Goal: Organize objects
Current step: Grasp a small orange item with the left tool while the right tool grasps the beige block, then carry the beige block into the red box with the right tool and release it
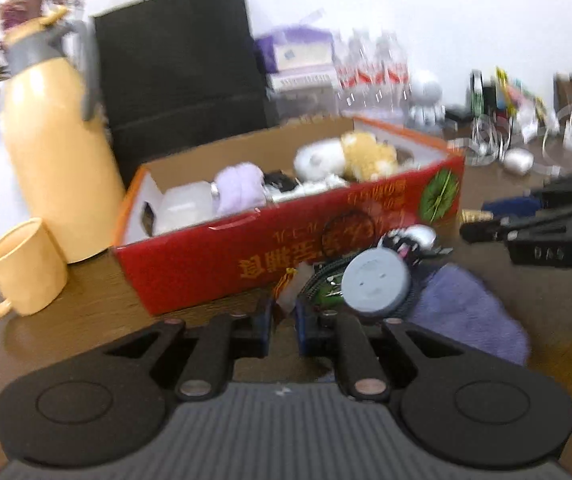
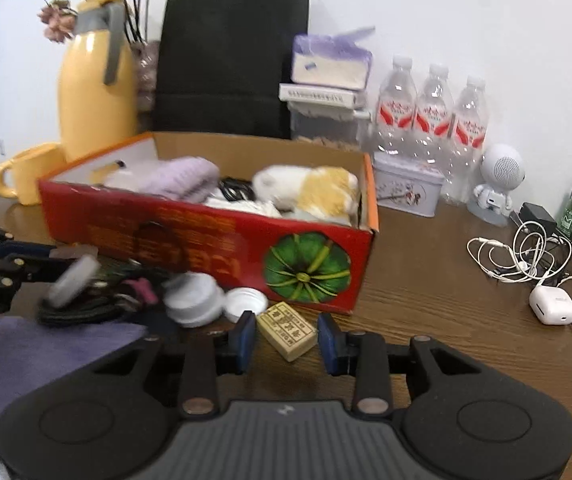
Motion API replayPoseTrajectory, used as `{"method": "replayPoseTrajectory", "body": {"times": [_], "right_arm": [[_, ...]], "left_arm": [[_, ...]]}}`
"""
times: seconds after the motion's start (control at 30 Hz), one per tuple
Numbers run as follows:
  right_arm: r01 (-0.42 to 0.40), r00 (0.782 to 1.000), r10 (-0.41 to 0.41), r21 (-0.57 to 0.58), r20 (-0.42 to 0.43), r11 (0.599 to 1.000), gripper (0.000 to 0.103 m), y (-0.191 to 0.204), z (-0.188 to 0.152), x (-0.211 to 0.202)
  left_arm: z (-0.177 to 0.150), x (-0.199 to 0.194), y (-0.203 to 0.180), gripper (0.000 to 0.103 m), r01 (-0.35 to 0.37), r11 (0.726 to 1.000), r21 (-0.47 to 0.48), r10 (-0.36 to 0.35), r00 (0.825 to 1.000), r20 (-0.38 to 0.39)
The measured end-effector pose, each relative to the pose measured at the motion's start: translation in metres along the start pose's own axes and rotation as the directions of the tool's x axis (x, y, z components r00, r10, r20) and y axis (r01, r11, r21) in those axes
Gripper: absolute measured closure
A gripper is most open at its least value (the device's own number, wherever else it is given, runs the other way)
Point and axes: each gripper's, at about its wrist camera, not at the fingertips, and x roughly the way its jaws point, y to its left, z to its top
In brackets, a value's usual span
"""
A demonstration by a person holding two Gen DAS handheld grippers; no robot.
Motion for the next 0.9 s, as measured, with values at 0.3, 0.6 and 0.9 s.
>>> {"method": "replayPoseTrajectory", "body": {"times": [0.3,0.6,0.9], "right_arm": [[-0.127,0.992,0.127,0.115,0.005,0.985,0.07,0.034,-0.036,-0.087],[-0.168,0.981,0.172,0.041,-0.091,0.985,0.07,0.073,-0.077,-0.117],[-0.138,0.985,0.141,0.037,-0.104,0.99,0.069,0.076,-0.091,-0.127]], "left_arm": [[-0.045,-0.077,-0.006,0.089,0.134,0.972,-0.194,-0.157,0.982,-0.108],[-0.077,-0.092,-0.016,0.077,0.034,0.976,-0.214,-0.075,0.98,-0.186],[-0.07,-0.107,-0.028,0.079,0.052,0.99,-0.135,-0.066,0.992,-0.105]]}}
